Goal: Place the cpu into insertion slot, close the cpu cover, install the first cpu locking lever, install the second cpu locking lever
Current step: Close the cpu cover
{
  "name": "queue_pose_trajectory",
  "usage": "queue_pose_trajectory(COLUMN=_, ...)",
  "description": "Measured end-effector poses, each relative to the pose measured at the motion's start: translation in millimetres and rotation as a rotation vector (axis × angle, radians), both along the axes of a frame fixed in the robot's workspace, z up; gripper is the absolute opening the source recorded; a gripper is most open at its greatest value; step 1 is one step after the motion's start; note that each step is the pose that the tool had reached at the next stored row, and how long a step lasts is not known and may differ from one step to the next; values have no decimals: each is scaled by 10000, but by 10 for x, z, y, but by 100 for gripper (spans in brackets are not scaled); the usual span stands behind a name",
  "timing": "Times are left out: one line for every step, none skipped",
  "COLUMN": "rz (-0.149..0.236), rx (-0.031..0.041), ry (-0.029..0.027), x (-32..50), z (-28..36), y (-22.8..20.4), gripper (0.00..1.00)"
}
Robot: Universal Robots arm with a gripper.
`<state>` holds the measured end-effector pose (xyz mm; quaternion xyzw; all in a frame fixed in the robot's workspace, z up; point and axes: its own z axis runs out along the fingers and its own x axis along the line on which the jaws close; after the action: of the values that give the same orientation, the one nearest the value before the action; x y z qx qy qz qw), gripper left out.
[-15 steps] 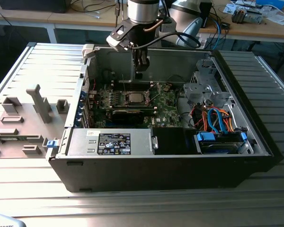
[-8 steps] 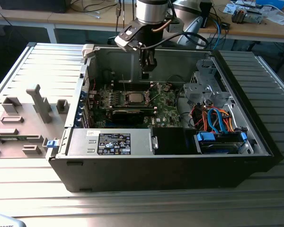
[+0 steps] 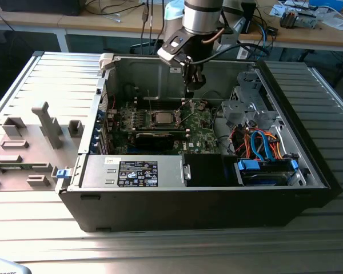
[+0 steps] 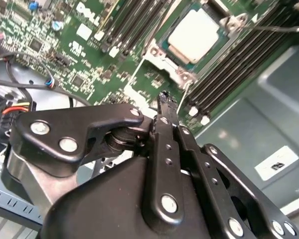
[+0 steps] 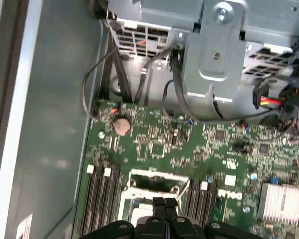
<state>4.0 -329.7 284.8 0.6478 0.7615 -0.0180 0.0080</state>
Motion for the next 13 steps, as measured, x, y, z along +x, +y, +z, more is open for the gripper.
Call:
queue_pose_trajectory(rz=1, rx=-1, ry=5, x=26, z=-13, y=0, gripper=11)
queue_pose_trajectory(rz=1, rx=-7, ry=16, x=70, z=-33, y=0, gripper=11)
queue_pose_trajectory(rz=1, rx=-14, ry=31, x=136, z=-66, y=0, gripper=11)
queue_pose_trajectory(rz=0, rx=-17, ry=36, x=172, z=-82, y=0, gripper=11)
queue_pose_trajectory(rz=1, rx=-23, ry=43, x=234, z=-113, y=0, gripper=11)
queue_pose_trajectory(rz=1, rx=-25, ry=45, x=266, z=-129, y=0, gripper=11)
queue_pose_trajectory(rz=0, rx=-25, ry=48, x=289, z=-141, y=0, gripper=11)
queue_pose_trajectory(rz=0, rx=-26, ry=49, x=311, z=-154, y=0, gripper=11)
queue_pose_trajectory(rz=2, rx=-28, ry=52, x=333, z=-166, y=0, gripper=11)
queue_pose_trajectory(rz=1, rx=-29, ry=55, x=363, z=-189, y=0, gripper=11)
queue_pose_trajectory(rz=1, rx=-27, ry=60, x=386, z=-224, y=0, gripper=11)
queue_pose_trajectory(rz=1, rx=-31, ry=66, x=404, z=-272, y=5, gripper=11)
queue_pose_trajectory(rz=0, rx=-40, ry=69, x=412, z=-304, y=24, gripper=11)
